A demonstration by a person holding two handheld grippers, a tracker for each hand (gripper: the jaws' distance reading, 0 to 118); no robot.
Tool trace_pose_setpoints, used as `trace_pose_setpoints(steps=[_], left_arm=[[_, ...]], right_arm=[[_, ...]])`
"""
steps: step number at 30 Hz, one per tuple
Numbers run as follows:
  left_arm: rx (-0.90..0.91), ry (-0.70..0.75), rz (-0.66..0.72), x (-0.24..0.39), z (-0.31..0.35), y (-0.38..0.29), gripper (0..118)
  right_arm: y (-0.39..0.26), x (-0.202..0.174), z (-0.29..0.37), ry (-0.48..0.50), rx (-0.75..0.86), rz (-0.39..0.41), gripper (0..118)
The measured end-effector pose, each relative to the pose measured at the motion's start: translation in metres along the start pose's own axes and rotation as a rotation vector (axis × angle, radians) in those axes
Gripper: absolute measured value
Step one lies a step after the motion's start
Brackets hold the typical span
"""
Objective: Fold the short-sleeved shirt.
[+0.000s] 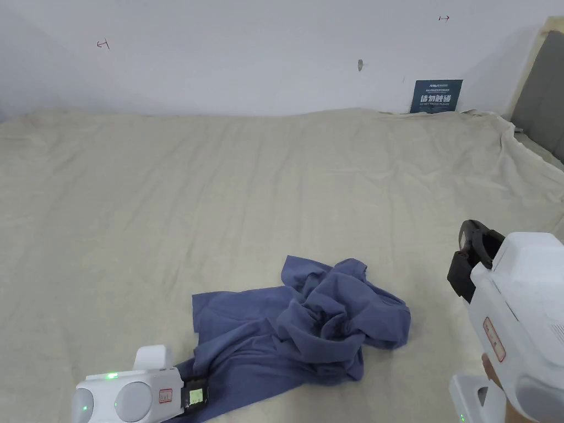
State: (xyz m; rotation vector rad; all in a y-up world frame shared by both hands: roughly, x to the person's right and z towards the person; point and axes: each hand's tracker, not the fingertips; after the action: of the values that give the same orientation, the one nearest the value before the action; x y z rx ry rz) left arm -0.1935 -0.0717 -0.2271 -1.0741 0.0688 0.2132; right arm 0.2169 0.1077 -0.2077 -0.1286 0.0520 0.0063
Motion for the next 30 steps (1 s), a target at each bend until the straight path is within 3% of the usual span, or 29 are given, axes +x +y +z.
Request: trace_pose_setpoints(steps=[1, 5, 6, 7, 10, 12, 17, 21, 25, 26, 27, 28, 29, 30], left_arm=[[-0.014, 0.006, 0.005, -0.001, -0.004, -0.002, 80], [-0.062, 0.057, -0.02, 0.002, -0.019, -0.011, 78], [-0.067, 0.065, -0.033, 0.004, -0.022, -0.013, 70], [-0.07, 0.063, -0.055, 0.006, -0.025, -0.015, 50], [-0.063, 0.085, -0.094, 0.012, -0.026, -0.017, 37], [-0.028, 0.049, -0.094, 0.014, -0.021, -0.015, 4], [0.032, -0.019, -0.03, 0.015, -0.011, -0.008, 2], [0.11, -0.084, 0.01, 0.009, 0.015, 0.005, 2], [0.14, -0.117, 0.022, 0.006, 0.035, 0.022, 2], [0.145, -0.126, 0.023, 0.005, 0.037, 0.024, 2], [0.151, -0.13, 0.026, 0.004, 0.038, 0.026, 2], [0.153, -0.132, 0.029, 0.005, 0.039, 0.029, 2], [0.152, -0.135, 0.031, 0.004, 0.038, 0.031, 2], [0.153, -0.138, 0.035, 0.004, 0.038, 0.032, 2]], right_arm=[[-0.001, 0.0, -0.001, 0.001, -0.005, 0.001, 0], [-0.003, -0.001, -0.002, 0.005, -0.016, -0.001, 0], [-0.002, -0.003, 0.0, 0.006, -0.018, 0.0, 0], [-0.001, -0.004, 0.0, 0.007, -0.021, 0.002, 0], [-0.005, -0.003, -0.002, 0.007, -0.033, 0.007, 0], [-0.007, -0.002, -0.005, 0.0, -0.052, 0.011, 0], [-0.014, 0.003, -0.021, -0.004, -0.143, 0.002, 0], [-0.035, 0.015, -0.064, 0.013, -0.366, -0.012, 1], [-0.071, 0.031, -0.118, 0.058, -0.542, -0.121, 4], [-0.08, 0.032, -0.132, 0.054, -0.584, -0.122, 16], [-0.089, 0.036, -0.146, 0.064, -0.635, -0.147, 36], [-0.099, 0.038, -0.162, 0.059, -0.699, -0.152, 68], [-0.11, 0.039, -0.176, 0.061, -0.763, -0.156, 86], [-0.118, 0.038, -0.184, 0.057, -0.794, -0.174, 93]])
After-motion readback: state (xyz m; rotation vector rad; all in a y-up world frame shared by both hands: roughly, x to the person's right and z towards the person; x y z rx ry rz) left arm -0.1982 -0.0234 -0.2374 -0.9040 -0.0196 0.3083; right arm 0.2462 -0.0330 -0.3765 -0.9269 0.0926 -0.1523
